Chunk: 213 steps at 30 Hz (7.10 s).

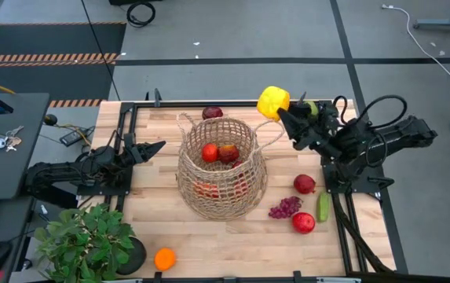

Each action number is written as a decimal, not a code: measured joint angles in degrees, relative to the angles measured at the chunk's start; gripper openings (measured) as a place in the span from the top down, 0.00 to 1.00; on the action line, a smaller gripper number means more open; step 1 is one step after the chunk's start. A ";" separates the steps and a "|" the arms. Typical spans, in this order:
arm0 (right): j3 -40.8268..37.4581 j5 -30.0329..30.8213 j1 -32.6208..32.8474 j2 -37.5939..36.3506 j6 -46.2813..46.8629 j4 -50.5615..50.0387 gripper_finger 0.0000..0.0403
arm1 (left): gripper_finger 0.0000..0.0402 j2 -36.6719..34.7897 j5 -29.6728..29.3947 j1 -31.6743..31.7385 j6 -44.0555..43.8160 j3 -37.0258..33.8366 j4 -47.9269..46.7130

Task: Build produce basket
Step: Put the yellow bell pepper into the basket, then put the green apple into the basket

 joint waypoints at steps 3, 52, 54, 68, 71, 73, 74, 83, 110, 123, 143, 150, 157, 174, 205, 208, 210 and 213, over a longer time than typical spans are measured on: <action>2.35 3.91 0.01 0.04 -2.44 -6.02 0.23 | 0.77 0.00 -0.02 -0.01 -0.01 0.00 0.00; 55.38 -47.80 -25.54 53.23 6.97 -92.14 0.23 | 0.78 0.00 0.00 -0.01 -0.01 0.02 0.00; 55.38 -47.91 -25.46 54.55 6.97 -93.36 0.23 | 0.78 0.00 -0.01 -0.01 -0.01 0.01 -0.02; 55.23 -53.35 -26.29 56.69 9.01 -99.00 0.22 | 0.79 0.00 -0.01 -0.02 -0.02 0.00 -0.02; 55.23 -53.45 -26.83 56.69 9.06 -98.84 0.18 | 0.78 0.00 -0.02 -0.02 -0.02 0.00 0.00; 55.29 -54.26 -27.31 56.69 9.72 -98.90 0.14 | 0.78 0.00 0.00 -0.02 -0.01 0.00 -0.02; 55.60 -55.01 -27.57 56.71 10.09 -99.51 0.11 | 0.77 0.00 -0.02 -0.02 -0.02 0.00 -0.02; 63.54 -53.94 -29.14 56.73 10.49 -102.33 0.03 | 0.77 0.00 -0.02 0.00 -0.02 0.02 -0.02; 83.49 -41.75 -43.50 50.29 10.38 -119.18 0.09 | 0.77 0.00 -0.01 -0.01 0.00 0.02 0.00; 83.03 -31.29 -48.18 50.15 15.30 -121.66 0.09 | 0.77 0.00 0.00 0.00 -0.02 0.00 0.00; 74.01 -38.48 -64.80 51.27 -3.99 -120.02 0.13 | 0.77 0.00 -0.02 -0.02 0.00 0.00 0.00; 62.74 -36.51 -65.04 50.42 -4.60 -119.61 0.14 | 0.77 0.00 0.00 -0.02 0.00 0.00 0.00; 50.70 -36.17 -67.09 46.10 -3.09 -116.55 0.14 | 0.78 0.00 0.00 0.00 0.00 0.02 0.02; 24.74 -30.63 -69.26 30.12 4.51 -120.24 0.13 | 0.78 0.00 0.00 -0.01 0.00 0.00 0.02; 17.98 -22.99 -60.90 29.98 -2.24 -128.07 0.06 | 0.78 0.00 0.00 -0.01 -0.01 0.00 -0.02; 18.00 -22.74 -60.98 30.92 -2.53 -127.47 0.06 | 0.78 0.00 0.00 -0.01 0.00 0.01 -0.02; 18.00 -21.63 -61.26 32.86 -4.50 -127.58 0.06 | 0.77 0.00 0.00 0.00 0.00 0.00 -0.02; 18.16 -18.08 -60.65 37.15 -7.98 -129.70 0.06 | 0.78 0.00 -0.01 0.00 -0.02 0.00 -0.02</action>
